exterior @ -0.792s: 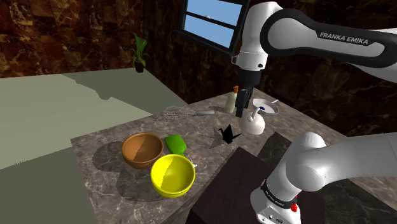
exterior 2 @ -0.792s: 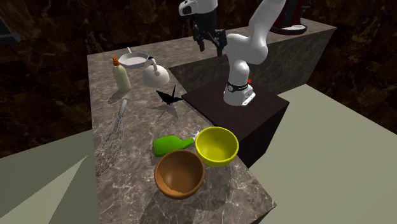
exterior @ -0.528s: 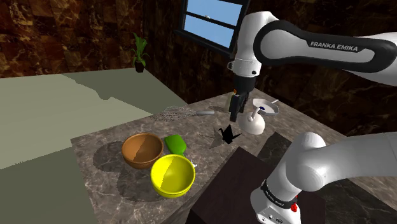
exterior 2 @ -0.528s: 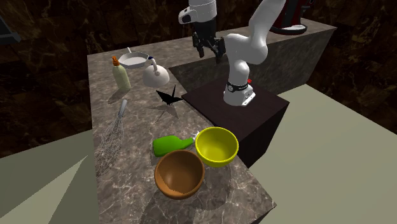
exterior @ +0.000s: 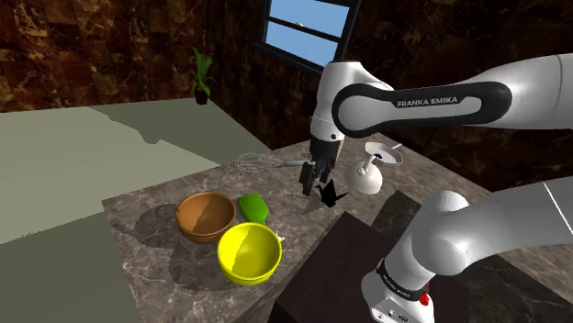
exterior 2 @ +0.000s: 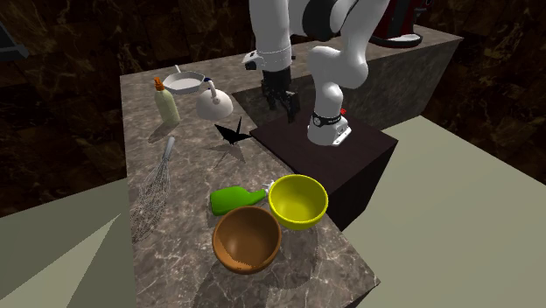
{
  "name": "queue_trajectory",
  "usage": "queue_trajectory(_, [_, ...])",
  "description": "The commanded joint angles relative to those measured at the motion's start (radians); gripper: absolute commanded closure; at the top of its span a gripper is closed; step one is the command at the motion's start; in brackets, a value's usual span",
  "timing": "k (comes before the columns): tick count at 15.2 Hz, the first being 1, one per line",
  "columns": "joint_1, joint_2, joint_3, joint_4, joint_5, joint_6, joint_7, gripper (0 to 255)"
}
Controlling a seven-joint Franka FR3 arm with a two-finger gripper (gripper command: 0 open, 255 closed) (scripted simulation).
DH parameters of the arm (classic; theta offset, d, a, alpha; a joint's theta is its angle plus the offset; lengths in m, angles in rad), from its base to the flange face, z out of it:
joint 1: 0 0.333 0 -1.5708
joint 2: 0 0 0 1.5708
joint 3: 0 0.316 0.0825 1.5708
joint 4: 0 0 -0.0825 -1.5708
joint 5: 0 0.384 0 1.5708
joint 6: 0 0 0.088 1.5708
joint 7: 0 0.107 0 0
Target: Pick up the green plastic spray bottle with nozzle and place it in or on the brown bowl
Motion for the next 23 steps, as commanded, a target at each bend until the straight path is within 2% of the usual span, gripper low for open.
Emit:
queue_trajectory(1, [-0.003,0.053,0.022,-0.033,0.016,0.105,0.035,0])
queue_trajectory(7, [-0.023,0.263,0.083,-0.061,0.038,0.394,0.139,0])
queue_trajectory(11, [-0.045,0.434,0.117,-0.043,0.022,0.58,0.22,0])
queue_trajectory(15, [-0.068,0.619,0.135,0.003,-0.042,0.749,0.329,0])
queue_trajectory(19, [-0.063,0.804,0.109,0.076,-0.157,0.887,0.47,0])
queue_trajectory(23, [-0.045,0.868,0.085,0.09,-0.19,0.938,0.499,0])
